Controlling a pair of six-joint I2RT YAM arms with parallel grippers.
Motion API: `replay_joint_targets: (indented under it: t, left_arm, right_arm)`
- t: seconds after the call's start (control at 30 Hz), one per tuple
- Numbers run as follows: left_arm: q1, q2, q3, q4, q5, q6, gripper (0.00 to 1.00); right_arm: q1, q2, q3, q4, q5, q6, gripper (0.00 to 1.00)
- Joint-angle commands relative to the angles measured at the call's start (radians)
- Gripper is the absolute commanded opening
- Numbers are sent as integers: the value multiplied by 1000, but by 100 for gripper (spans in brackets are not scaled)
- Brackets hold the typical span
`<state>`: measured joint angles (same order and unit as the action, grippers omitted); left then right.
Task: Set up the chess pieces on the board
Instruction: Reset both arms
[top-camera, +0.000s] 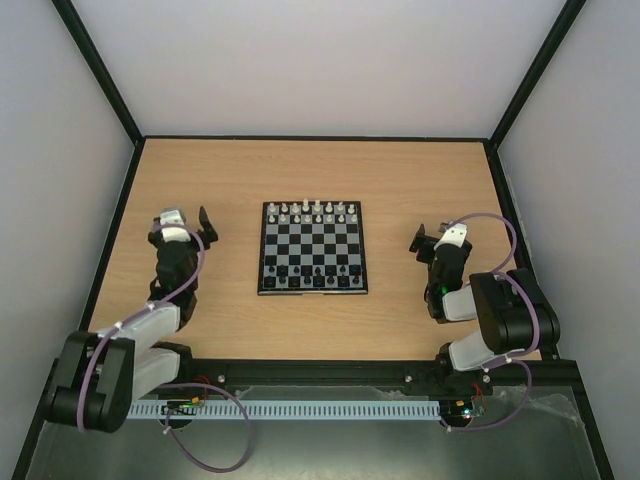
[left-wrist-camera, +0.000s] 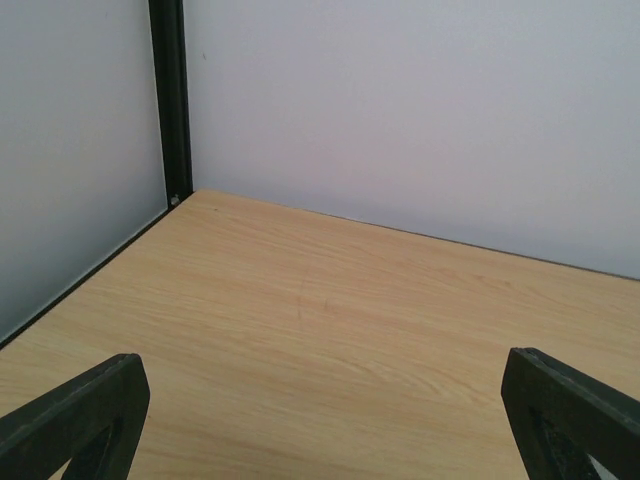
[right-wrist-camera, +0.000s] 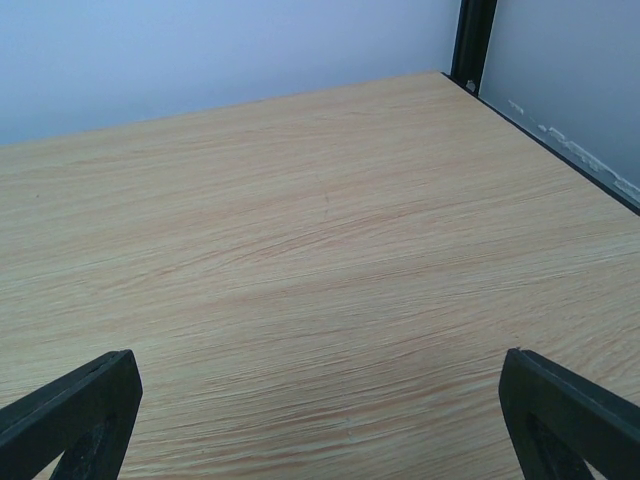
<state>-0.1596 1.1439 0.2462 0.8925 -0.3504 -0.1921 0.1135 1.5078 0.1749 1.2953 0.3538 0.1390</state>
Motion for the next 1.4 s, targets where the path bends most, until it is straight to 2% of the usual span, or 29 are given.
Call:
replay_joint_targets:
  t: [0.0,0.07,0.17,0.3,0.43,0.53,0.7,1.07,1.37]
  left_arm:
    - [31,-101,-134,150,45,112,100]
    - [35,-100,-189,242,98,160,100]
    - [35,-35,-176,270,134,177,99]
    - [38,131,-120,317,101,169,99]
    - [43,168,-95,323,33,154,100]
    - [63,233,-90,387,-7,134,100]
    - [70,322,-13,334,-47,112,99]
    - [110,354,28,276,24,88,99]
    - [112,352,27,277,27,86,100]
  right_arm:
    - [3,8,17,19,31,5,99]
    - [3,8,17,16,31,4,99]
    - [3,8,17,17,31,4,98]
    - [3,8,18,14,31,6,99]
    - [2,8,21,9,29,5,99]
    - [1,8,22,10,28,7,99]
    - [1,8,21,9,28,7,99]
    - [0,8,20,9,27,7,99]
    - [0,8,23,7,27,7,99]
